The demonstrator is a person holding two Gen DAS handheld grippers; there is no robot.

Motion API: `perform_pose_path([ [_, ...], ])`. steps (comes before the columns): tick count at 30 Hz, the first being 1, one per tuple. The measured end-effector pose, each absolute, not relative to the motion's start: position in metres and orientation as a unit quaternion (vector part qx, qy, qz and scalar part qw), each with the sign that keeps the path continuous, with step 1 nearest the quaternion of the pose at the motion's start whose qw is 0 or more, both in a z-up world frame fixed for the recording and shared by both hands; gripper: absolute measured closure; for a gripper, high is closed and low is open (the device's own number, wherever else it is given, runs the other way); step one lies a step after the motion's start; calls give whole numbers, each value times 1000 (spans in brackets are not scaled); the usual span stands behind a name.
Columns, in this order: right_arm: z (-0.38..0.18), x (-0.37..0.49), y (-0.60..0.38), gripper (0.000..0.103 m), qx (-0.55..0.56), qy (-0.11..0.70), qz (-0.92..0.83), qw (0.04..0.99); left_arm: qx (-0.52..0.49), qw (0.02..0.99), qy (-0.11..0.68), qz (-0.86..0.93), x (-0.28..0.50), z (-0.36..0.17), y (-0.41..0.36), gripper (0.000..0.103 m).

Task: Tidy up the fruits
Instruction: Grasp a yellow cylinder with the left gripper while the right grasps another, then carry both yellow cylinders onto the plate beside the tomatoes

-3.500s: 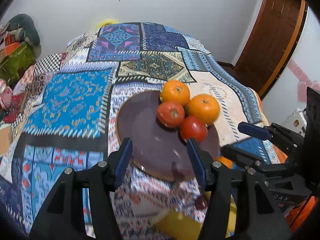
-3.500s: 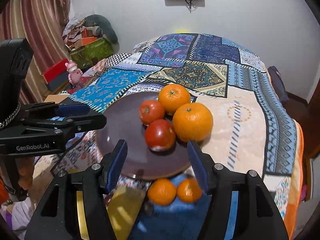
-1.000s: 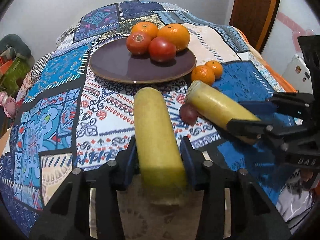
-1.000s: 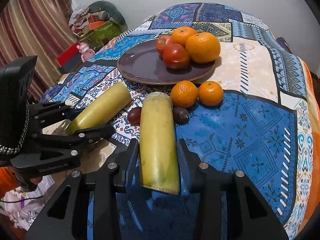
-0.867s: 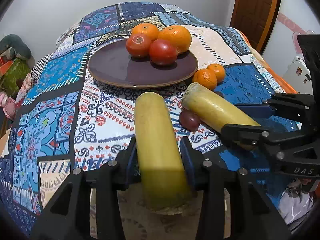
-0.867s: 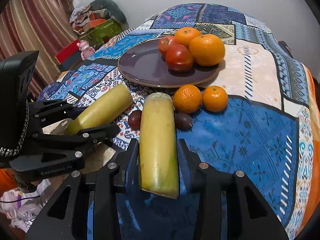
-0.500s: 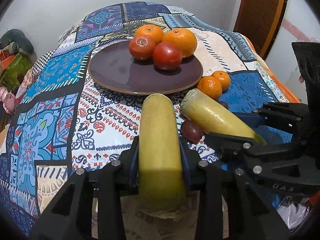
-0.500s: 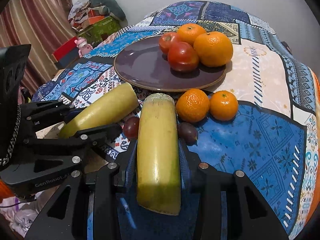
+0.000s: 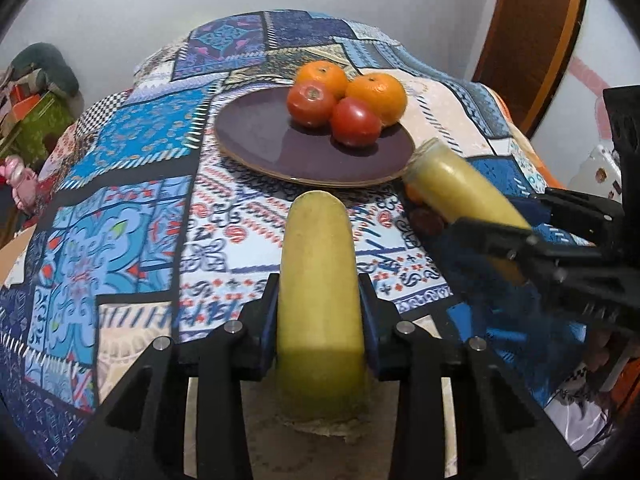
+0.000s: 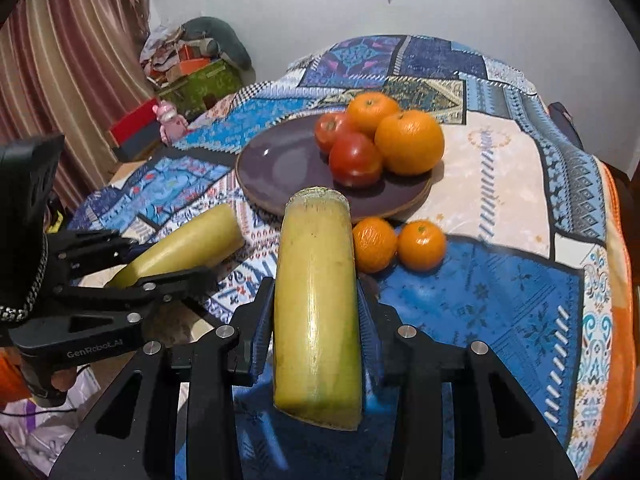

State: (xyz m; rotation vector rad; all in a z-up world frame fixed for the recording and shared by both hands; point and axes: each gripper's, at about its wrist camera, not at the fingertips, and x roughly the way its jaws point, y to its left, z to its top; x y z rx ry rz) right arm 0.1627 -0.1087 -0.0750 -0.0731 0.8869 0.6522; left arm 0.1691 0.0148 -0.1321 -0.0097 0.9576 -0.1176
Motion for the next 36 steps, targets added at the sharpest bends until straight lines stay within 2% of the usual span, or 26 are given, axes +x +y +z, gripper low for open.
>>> perform_pose_path([
  [18,-55,204,-58,67,-60,390,341,853,-45,912,406,-28,195,-92,50,67],
  [36,-80,246,-22,67,-106,426,346,829,-54,908,414,-24,233,-107,68,67],
])
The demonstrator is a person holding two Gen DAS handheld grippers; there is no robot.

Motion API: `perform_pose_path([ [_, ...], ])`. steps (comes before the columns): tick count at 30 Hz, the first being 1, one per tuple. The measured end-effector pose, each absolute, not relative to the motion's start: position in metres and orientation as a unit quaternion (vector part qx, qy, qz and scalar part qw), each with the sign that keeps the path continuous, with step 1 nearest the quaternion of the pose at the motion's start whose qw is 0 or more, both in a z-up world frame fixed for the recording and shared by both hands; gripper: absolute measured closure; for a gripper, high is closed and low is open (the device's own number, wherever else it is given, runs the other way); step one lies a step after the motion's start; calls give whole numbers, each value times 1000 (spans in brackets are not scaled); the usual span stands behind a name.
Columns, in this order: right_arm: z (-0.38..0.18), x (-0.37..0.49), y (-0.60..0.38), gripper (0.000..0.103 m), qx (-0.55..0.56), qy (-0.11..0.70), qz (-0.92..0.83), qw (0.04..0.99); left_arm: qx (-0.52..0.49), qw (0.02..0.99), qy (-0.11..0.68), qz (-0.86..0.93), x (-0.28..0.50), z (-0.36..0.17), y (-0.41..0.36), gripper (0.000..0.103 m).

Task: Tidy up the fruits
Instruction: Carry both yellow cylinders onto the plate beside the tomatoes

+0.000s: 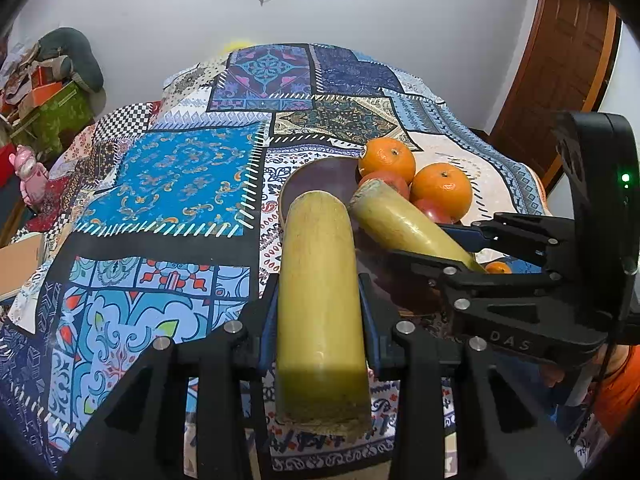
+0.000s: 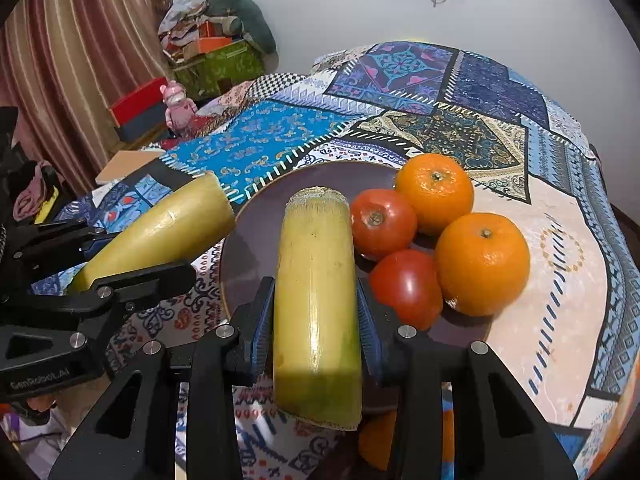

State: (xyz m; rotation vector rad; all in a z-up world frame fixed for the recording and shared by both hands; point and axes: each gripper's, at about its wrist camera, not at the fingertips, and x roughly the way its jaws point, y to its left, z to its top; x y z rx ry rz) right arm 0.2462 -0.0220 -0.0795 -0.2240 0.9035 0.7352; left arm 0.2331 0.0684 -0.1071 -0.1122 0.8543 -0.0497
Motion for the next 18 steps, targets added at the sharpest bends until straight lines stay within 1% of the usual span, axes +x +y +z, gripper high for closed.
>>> perform_pose_path([
  [10,-84,257,-13,67,-113,425,357,824,-83,903,420,-27,244,-115,75,67],
  [18,-87,259,-10,67,-114,424,366,821,-75,903,424,-21,255,-118,72,67],
])
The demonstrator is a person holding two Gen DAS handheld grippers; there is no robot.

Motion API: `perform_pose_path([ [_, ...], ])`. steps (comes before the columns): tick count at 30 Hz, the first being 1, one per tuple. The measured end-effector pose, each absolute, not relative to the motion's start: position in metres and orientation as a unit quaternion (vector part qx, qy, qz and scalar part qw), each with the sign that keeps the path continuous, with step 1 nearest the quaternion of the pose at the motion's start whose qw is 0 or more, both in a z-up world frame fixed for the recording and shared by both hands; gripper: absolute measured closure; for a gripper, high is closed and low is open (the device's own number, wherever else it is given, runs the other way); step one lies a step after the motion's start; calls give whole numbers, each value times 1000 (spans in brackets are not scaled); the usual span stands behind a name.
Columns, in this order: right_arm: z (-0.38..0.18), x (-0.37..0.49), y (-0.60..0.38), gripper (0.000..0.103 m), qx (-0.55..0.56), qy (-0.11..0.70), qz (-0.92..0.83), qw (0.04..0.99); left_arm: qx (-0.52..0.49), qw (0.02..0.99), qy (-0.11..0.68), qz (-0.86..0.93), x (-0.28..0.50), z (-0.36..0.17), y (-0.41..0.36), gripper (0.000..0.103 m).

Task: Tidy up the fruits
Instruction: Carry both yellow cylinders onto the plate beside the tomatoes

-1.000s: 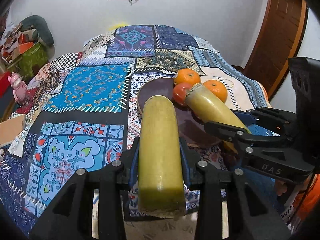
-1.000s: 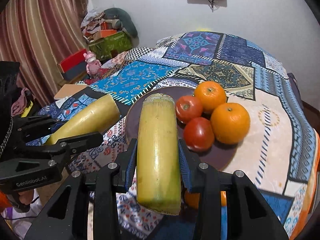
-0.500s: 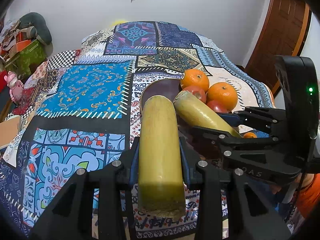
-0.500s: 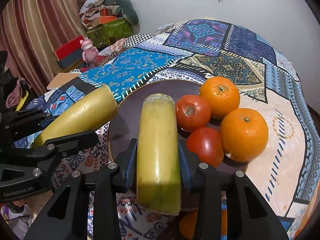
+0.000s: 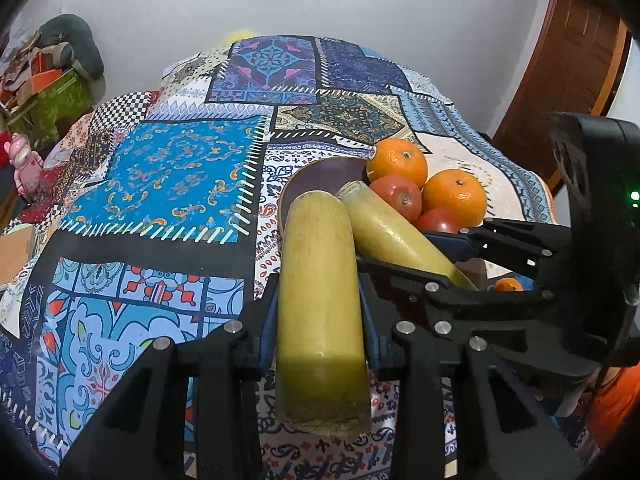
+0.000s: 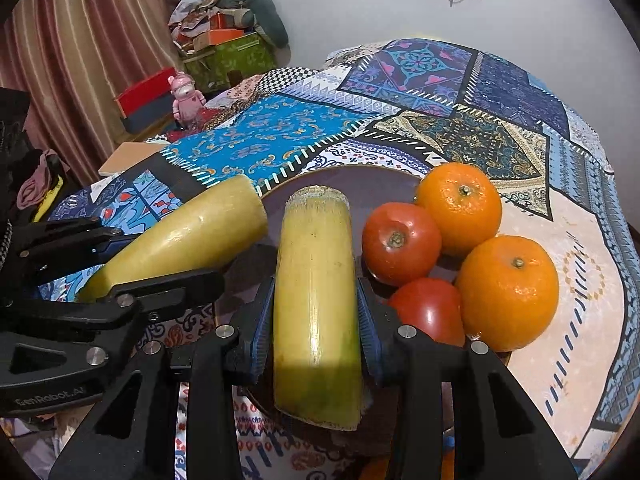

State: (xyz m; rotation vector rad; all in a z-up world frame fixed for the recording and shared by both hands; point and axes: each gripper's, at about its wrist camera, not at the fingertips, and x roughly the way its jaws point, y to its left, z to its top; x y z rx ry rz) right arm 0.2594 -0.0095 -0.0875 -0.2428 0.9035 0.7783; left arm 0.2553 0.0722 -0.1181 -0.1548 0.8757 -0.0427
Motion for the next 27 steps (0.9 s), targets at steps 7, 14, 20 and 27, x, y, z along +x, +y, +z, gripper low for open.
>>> perform_pose_path([
  [7,-88,260,-8,67,-123,430,366,816,-100,896,433,-12,264,-122,81,67],
  [14,-84,259,-19,65,-105,434,368,816,-104,892,439,-5,266,-123,81,67],
  [20,-74,254,-30,61,-100,420,365,825,-109,889,445,-3,271,-125,75,67],
  [27,-67,248,-44,61,-94,403,367,833,-104,887,451,5,275,-126,64,67],
])
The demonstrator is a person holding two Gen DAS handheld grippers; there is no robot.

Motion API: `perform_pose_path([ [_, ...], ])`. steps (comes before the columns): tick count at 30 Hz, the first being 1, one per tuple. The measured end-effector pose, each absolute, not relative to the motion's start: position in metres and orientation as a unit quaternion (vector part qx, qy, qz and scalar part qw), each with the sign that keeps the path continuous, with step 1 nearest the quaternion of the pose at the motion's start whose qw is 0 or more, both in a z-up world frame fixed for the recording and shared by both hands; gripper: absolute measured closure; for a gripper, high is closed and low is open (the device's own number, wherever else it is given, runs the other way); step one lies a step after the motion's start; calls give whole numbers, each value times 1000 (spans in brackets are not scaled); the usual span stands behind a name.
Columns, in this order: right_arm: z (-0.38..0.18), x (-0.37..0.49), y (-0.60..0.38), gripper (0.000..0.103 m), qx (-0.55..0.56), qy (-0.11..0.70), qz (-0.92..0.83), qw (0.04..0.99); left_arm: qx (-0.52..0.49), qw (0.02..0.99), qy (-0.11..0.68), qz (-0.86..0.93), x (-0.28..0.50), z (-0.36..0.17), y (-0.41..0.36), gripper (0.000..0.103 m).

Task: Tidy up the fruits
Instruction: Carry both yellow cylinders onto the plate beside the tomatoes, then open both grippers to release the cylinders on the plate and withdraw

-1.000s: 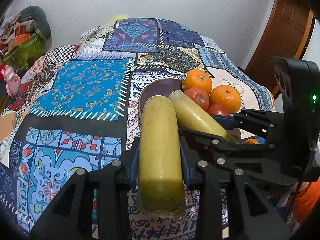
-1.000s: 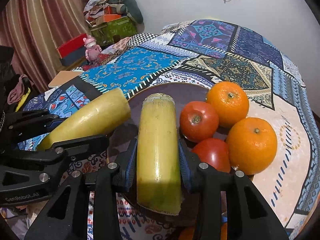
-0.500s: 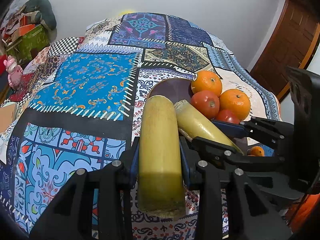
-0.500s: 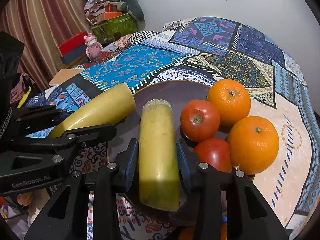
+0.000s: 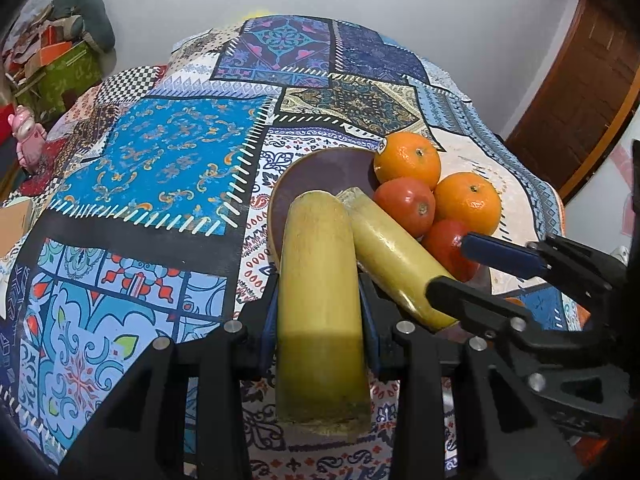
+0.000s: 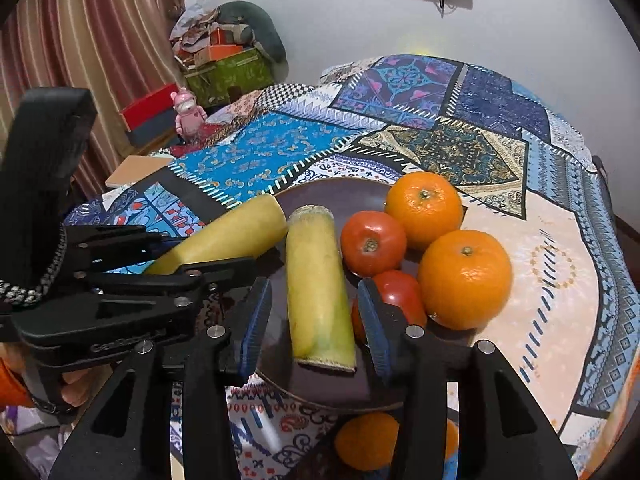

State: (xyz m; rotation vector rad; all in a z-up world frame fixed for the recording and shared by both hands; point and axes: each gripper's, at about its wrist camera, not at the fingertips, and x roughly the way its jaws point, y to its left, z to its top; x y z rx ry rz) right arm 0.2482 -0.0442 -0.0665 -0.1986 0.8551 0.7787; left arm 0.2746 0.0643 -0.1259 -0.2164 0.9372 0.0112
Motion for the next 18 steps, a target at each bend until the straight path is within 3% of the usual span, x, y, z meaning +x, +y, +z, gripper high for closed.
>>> perform_pose_path([
  [9,-63,246,-61,61,-82,396,362,840,-102,890,444,29,278,-120,56,66],
  [12,-62,245,-65,61,-83,394,359,842,-96,889,447,16,276,-119,50,52],
  [18,-62,243,-72,61,-80,391,356,845,-78,891,448,-7,269,-115,37,51],
])
